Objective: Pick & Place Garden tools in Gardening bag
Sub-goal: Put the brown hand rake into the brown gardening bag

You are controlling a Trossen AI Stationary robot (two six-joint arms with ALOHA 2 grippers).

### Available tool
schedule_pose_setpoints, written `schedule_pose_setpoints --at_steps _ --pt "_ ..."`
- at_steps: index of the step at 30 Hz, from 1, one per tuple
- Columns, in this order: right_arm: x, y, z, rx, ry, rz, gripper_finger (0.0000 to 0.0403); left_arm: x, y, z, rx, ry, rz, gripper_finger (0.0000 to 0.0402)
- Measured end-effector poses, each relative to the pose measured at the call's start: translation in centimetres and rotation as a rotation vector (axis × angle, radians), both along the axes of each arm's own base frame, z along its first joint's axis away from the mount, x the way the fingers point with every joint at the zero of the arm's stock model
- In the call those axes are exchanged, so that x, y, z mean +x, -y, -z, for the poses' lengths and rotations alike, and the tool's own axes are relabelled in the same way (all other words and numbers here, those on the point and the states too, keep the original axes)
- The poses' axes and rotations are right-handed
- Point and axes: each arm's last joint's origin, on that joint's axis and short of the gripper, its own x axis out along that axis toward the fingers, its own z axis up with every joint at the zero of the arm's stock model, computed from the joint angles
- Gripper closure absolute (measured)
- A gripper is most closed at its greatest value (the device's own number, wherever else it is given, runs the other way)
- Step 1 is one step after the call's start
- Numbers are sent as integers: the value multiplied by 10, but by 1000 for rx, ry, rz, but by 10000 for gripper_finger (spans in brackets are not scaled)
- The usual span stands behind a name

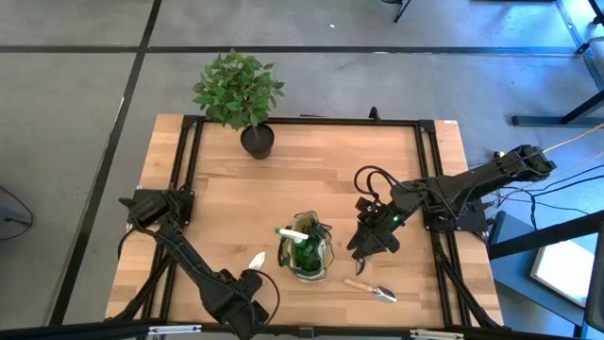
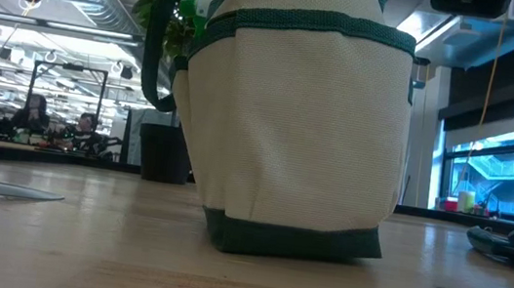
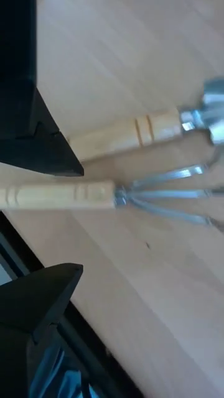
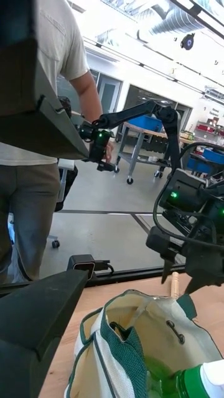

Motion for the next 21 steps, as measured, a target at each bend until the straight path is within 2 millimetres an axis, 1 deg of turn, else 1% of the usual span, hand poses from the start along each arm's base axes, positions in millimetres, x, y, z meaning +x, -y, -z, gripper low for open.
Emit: schedule_pose_setpoints --at_steps 5,9,12,17,21 --pt "0 0 0 0 0 -1 95 4 -1 5 9 3 27 178" --pt "0 0 0 -1 -1 -4 95 9 -1 20 10 -43 57 183" --pt "0 0 0 0 -2 -8 95 12 3 31 -22 -70 91 183" --pt "0 0 0 5 -5 -7 95 13 4 36 -20 -86 95 185" --pt "0 0 0 6 -5 -9 95 14 2 36 -10 -91 86 205"
